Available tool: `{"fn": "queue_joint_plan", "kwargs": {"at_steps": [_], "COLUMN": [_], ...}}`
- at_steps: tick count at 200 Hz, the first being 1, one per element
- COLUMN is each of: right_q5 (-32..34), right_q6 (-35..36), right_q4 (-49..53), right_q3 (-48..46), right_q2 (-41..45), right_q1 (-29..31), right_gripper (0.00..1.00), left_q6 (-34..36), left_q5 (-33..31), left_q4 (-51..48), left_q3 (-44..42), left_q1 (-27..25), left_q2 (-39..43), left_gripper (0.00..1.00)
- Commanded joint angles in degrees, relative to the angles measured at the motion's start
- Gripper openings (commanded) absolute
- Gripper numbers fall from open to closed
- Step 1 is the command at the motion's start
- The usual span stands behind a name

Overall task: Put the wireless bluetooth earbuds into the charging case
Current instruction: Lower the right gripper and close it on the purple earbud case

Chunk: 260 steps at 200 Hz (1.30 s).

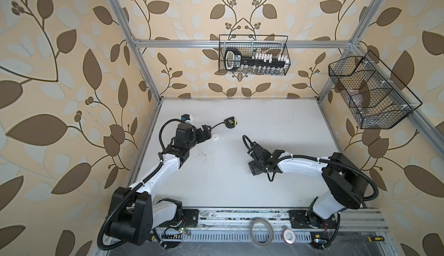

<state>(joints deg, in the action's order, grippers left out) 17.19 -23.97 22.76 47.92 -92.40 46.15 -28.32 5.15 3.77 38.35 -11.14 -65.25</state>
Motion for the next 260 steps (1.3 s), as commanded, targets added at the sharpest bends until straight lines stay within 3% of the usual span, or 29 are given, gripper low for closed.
{"fn": "queue_joint_plan", "kwargs": {"at_steps": [1,70,110,154,212,260], "right_q5": [2.43,-1.82,-0.29,-1.17,-8.51,-9.40], "right_q6": [-0.03,-0.22,-0.88,2.19,6.05,7.70], "right_q4": [0.49,-2.53,-0.35,4.28,5.42,5.86], "right_q3": [-2.13,-6.83,-3.38,3.81,9.73,10.82], "right_q2": [2.48,9.22,12.79,5.39,-2.94,-7.78], "right_q1": [-0.96,-6.17,-1.97,-2.37,-4.84,-4.76], "right_gripper": [0.77,0.68,0.77,0.79,0.85,0.90], "left_q6": [2.09,2.74,2.83,3.17,3.67,3.71], "left_q5": [-2.33,-3.14,-2.76,-2.17,-1.85,-1.59], "left_q4": [-1.90,-2.63,-2.65,-2.54,-2.72,-2.78], "left_q3": [-0.99,-2.15,-2.13,-2.48,-2.84,-3.54], "left_q1": [0.59,0.59,0.59,0.59,0.59,0.59], "left_q2": [3.44,7.31,7.24,8.21,9.50,10.91], "left_gripper": [0.99,0.99,0.99,0.99,0.99,0.99]}}
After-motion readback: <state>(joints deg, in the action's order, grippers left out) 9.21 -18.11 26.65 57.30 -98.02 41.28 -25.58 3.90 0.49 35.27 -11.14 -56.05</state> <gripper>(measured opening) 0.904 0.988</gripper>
